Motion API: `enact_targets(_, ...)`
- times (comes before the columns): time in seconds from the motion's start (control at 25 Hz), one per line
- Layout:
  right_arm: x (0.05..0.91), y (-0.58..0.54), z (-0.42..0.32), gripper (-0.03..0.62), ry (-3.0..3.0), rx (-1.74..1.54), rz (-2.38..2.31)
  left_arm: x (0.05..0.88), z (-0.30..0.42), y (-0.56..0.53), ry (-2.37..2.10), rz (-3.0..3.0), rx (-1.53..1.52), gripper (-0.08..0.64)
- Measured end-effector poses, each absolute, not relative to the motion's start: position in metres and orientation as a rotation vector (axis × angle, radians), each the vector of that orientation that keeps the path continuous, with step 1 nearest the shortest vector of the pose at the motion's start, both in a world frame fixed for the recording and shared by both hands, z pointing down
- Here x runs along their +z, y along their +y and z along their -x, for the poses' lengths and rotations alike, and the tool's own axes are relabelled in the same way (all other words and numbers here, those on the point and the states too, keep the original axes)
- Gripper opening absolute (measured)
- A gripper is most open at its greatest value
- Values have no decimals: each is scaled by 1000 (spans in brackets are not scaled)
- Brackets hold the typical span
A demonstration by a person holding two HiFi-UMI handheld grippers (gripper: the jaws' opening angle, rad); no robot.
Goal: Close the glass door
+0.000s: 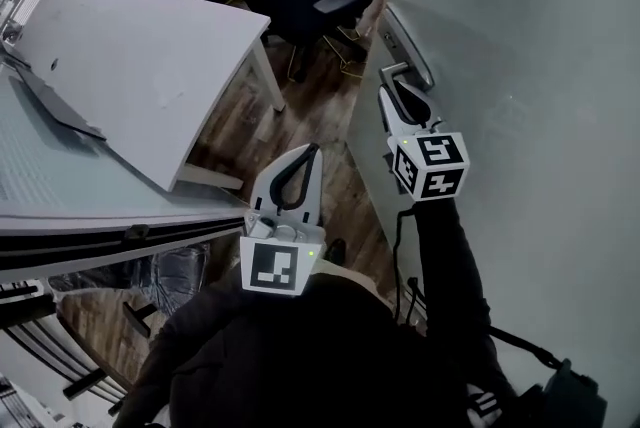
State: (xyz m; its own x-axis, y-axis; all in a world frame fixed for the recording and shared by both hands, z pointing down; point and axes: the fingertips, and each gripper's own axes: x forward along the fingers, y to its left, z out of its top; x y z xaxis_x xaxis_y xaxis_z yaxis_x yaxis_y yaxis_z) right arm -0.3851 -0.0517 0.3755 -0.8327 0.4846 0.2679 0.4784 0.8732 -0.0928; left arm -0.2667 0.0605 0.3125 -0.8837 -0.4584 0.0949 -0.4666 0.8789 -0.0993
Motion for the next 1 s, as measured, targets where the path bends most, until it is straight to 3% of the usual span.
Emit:
enact_targets(0.6,372,35,336,69,-2702,11,923,305,244,115,-3019,-583,161,-3)
enact_targets(1.0,367,75,304,69,-2708,57,1020,301,228,154,-2979,-787,167,-3)
